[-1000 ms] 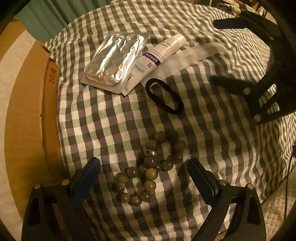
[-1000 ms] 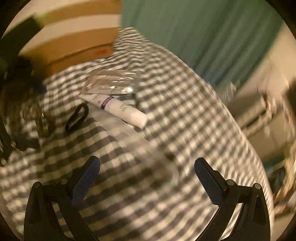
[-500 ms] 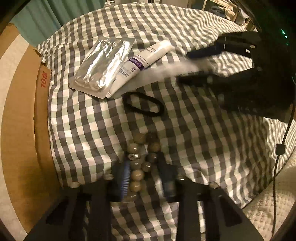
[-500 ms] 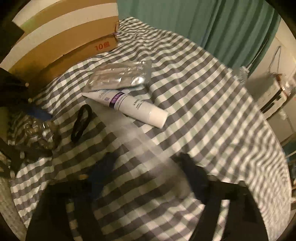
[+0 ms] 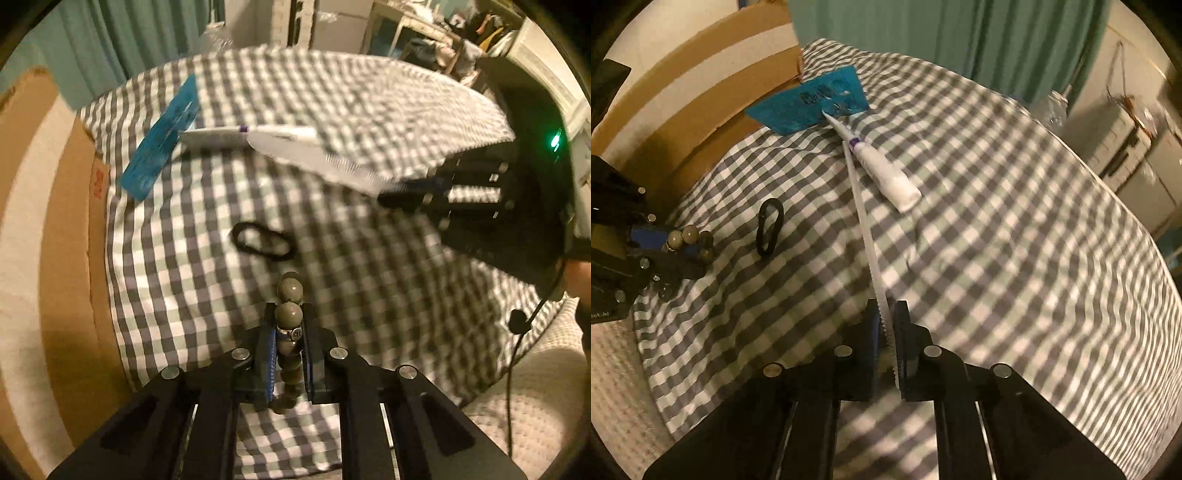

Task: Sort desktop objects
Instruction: 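Grasp the bead bracelet with the left tool while the right grasps the white comb, then lift the bracelet and comb and carry them over the box, then open both tools to drop the bracelet and comb into the box, then move both tools back over the blister pack and white tube on the bed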

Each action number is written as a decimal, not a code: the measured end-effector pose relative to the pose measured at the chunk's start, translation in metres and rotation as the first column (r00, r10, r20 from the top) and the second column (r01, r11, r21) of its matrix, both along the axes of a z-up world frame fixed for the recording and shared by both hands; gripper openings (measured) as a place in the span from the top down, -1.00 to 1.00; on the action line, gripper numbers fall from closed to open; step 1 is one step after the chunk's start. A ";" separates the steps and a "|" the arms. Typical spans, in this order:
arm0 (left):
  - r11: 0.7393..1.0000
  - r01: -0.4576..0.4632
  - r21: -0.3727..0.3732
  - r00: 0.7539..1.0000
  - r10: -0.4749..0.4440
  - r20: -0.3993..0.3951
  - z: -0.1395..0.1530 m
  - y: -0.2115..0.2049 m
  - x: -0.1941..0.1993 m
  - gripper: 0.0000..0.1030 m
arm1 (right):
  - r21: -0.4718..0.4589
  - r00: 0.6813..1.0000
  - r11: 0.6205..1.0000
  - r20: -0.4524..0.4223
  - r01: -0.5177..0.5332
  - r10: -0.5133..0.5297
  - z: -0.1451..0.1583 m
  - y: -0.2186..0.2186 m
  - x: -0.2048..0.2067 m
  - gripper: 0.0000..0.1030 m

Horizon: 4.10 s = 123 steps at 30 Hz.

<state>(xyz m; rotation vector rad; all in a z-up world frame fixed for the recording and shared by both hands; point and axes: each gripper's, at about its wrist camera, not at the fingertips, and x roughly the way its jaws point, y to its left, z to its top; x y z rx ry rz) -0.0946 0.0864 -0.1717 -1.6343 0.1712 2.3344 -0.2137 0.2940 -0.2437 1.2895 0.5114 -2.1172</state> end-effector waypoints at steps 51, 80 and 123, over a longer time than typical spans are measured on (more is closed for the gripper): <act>0.985 -0.016 0.174 0.828 0.111 -0.550 0.228 -0.109 0.044 0.79 | -0.612 0.879 0.725 -0.099 0.315 -0.466 0.180 0.023 0.156 0.93; 0.952 -0.235 0.197 0.810 0.304 -0.501 0.215 -0.241 0.018 0.79 | -0.750 0.966 0.655 -0.090 0.094 -0.242 0.212 -0.163 0.089 0.94; 0.947 -0.129 0.294 0.767 0.284 -0.576 0.230 -0.151 0.027 -0.79 | -0.584 0.817 0.761 -0.269 0.283 -0.510 0.241 -0.009 0.125 -0.45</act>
